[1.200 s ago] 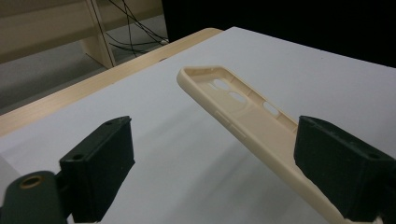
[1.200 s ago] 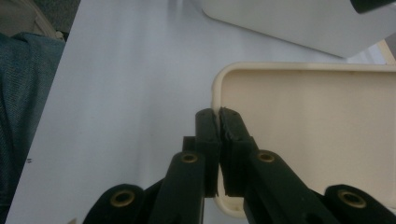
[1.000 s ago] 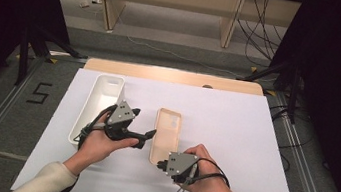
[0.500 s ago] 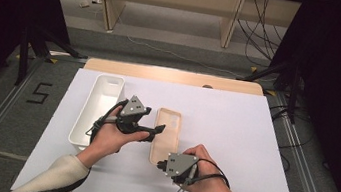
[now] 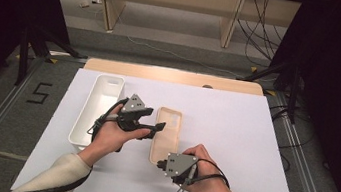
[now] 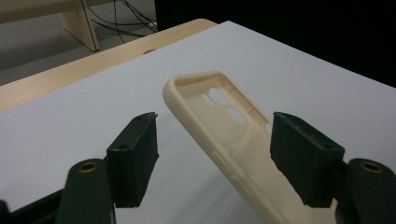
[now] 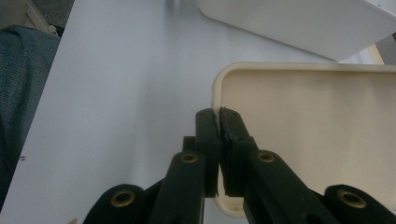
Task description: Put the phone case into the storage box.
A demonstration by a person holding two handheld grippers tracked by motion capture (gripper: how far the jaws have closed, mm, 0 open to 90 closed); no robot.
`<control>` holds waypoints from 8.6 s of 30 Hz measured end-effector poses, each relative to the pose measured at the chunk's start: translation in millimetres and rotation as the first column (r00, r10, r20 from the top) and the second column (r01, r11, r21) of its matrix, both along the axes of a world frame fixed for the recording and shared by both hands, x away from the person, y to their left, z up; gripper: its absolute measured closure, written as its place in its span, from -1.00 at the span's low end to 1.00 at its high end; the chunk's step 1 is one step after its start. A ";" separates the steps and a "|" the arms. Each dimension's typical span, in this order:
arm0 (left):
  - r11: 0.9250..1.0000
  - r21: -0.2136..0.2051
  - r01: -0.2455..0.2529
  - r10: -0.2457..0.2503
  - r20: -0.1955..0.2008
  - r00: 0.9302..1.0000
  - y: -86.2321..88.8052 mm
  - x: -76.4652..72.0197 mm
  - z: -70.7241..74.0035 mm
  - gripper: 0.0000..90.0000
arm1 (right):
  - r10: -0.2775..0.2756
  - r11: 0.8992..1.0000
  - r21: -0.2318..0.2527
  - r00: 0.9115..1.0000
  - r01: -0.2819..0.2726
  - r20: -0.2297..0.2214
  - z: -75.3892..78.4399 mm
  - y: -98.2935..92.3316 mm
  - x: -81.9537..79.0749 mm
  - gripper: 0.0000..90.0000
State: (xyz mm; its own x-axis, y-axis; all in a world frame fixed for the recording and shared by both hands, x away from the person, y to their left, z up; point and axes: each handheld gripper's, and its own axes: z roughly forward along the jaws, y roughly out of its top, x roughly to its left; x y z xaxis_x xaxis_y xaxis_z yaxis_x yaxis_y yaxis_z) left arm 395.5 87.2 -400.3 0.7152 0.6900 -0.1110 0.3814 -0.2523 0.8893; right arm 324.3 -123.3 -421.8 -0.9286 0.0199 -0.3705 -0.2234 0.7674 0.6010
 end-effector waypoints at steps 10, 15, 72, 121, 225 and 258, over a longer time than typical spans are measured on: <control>1.000 -0.018 -0.006 0.005 -0.023 1.000 -2.5 3.4 0.9 -0.13 | -0.002 1.000 -0.005 1.000 0.002 0.011 0.8 0.1 -0.3 0.96; 1.000 -0.019 -0.013 0.012 -0.047 0.999 -3.0 5.5 -0.6 -0.02 | -0.004 1.000 -0.005 1.000 0.004 0.013 0.8 -0.1 -0.3 0.97; 0.979 -0.204 0.009 -0.031 -0.105 0.994 -17.9 -3.3 17.2 0.82 | -0.026 0.996 -0.080 0.999 0.028 0.024 -12.8 7.6 2.2 0.94; 0.987 -0.153 -0.054 0.074 0.124 0.990 14.8 -8.5 34.5 0.82 | -0.277 0.913 0.271 0.951 0.305 -0.139 -4.6 -47.5 10.2 -0.39; 0.970 -0.187 -0.154 0.196 0.230 0.953 80.3 -9.8 69.1 0.82 | -0.403 0.809 0.376 0.892 0.452 -0.204 -3.6 -113.4 -1.5 -0.48; 0.966 -0.184 -0.182 0.224 0.244 0.943 94.7 -7.4 75.2 0.82 | -0.405 0.809 0.374 0.891 0.454 -0.207 -4.3 -113.2 -1.3 -0.48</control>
State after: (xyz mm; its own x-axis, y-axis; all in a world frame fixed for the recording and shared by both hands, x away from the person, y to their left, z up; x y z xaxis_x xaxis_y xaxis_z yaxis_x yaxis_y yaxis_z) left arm 388.1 181.9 -325.1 0.5802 0.8124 -0.0578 0.1590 -0.0434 0.9863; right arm 323.0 -236.4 -426.1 -0.8240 0.5501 -0.1357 0.1591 0.4545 0.8764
